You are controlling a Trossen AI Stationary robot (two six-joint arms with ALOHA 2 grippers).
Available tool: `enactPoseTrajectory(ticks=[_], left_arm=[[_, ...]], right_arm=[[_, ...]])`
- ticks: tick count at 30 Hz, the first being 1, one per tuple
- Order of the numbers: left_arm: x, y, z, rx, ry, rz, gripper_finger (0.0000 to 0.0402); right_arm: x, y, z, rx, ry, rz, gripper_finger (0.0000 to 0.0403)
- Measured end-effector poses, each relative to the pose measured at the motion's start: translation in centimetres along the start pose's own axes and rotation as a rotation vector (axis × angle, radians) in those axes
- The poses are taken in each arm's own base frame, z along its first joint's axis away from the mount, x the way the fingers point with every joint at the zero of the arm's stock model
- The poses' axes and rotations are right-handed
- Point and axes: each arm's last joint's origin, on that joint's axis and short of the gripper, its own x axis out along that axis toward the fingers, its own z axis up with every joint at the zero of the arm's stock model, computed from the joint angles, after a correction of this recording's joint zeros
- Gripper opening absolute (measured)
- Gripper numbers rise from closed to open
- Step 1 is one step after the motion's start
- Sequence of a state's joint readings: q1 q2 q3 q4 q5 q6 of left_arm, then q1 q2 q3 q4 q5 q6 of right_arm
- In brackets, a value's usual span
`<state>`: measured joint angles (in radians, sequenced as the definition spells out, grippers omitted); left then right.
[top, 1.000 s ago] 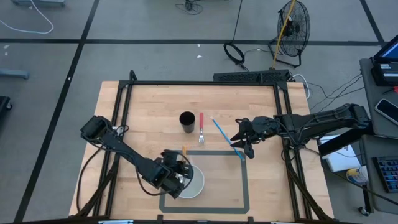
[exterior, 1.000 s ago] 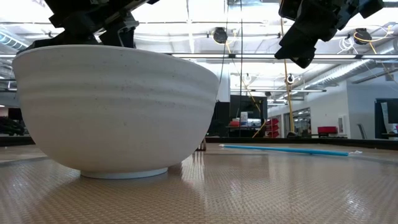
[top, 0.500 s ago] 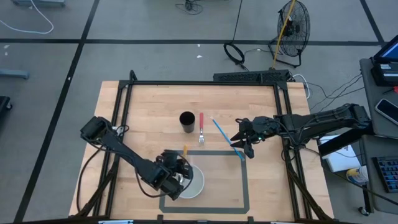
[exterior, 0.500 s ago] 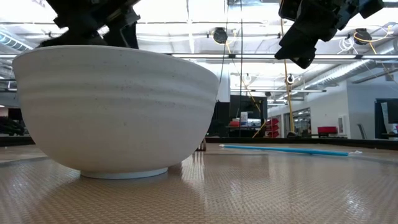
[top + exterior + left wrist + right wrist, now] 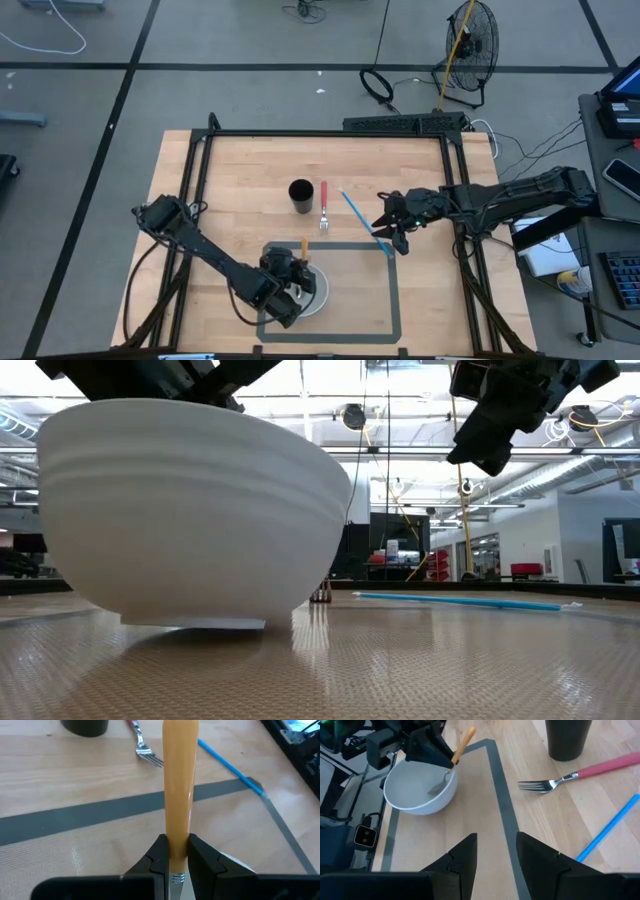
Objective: Pick & Place Utensil
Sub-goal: Put the yellow spoon into the white bowl on the mat
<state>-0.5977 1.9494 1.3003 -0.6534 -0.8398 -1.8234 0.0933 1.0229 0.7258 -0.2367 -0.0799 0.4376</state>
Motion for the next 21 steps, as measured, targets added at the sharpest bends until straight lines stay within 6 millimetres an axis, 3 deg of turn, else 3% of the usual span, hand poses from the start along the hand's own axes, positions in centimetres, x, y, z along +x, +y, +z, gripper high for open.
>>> enactPoseTrajectory(ticks=[11,21], left_arm=[[-1.2,-1.6,2.0,0.120,-0.051,0.044,0.0044],[-1.2,-1.5,1.5,0.118,-0.044,0.053,0.0044]], right_arm=[[0.1,-0.1,-0.1,0.018,0.004,-0.002,0.0132],[0.1,-0.1,-0.1,0.015,0.004,-0.002,0.0132]])
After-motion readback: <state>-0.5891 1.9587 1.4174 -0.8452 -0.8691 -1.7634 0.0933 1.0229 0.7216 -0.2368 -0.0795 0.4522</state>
